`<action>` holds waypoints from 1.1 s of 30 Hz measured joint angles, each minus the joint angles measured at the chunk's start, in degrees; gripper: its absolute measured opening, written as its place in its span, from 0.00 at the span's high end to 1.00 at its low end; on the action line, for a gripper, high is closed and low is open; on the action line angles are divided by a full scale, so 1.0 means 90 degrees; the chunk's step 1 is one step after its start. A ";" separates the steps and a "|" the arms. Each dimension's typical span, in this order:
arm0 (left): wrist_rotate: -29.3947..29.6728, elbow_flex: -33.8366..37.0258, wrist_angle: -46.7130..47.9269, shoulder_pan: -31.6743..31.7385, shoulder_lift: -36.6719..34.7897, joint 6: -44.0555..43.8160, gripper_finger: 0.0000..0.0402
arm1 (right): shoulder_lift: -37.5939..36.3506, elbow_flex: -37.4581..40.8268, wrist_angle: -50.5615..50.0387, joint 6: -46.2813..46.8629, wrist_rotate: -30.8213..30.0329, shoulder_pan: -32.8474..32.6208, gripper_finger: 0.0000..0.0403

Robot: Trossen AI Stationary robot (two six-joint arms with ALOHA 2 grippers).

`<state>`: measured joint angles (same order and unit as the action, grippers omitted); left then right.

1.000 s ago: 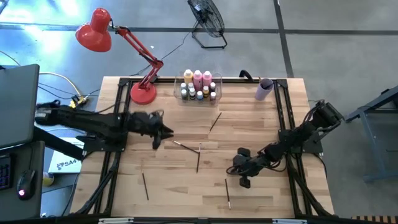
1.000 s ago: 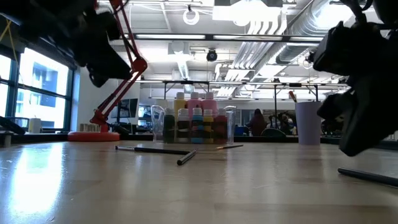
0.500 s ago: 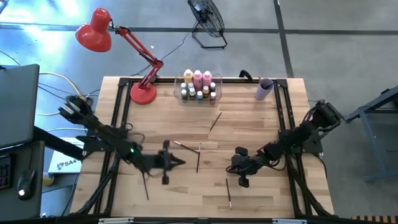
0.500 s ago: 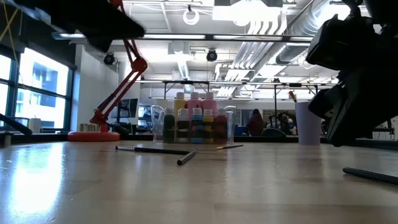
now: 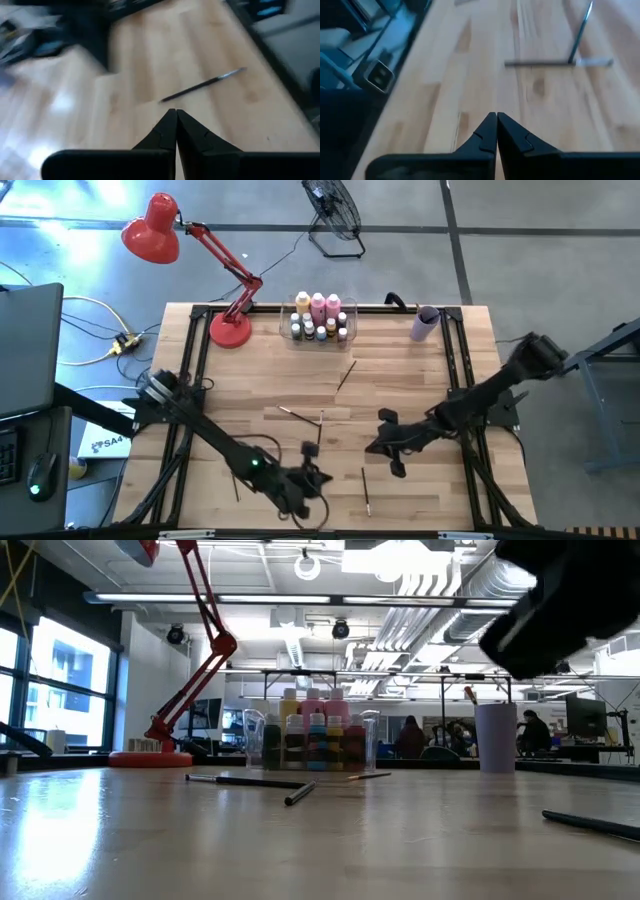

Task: Pick & Place Paint Supplies
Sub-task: Put the black paint brush into the violet cup

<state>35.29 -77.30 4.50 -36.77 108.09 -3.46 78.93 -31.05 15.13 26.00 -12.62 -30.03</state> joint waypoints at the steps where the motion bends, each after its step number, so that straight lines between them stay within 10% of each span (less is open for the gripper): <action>1: -0.0252 -0.0177 -0.0023 0.0002 0.0142 0.0168 0.99 | -0.0169 0.0000 -0.0043 -0.0116 -0.0064 -0.0024 0.99; 18: -0.2929 -0.0774 -0.1180 0.1361 0.1156 -0.0969 0.99 | -0.1109 0.0002 -0.0780 -0.0681 -0.0971 -0.0455 0.99; 24: -0.4794 -0.0765 -0.1534 0.1789 0.1467 -0.1035 0.99 | -0.1114 0.0002 -0.0914 -0.0756 -0.1006 -0.0455 0.99; 33: -0.4880 -0.0795 -0.2003 0.1743 0.1991 -0.0964 0.99 | -0.1126 0.0002 -0.1032 -0.0683 -0.0942 -0.0453 1.00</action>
<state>-8.63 -84.46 -13.53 -21.09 126.01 -12.14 68.79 -31.03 5.85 19.86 -21.10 -34.11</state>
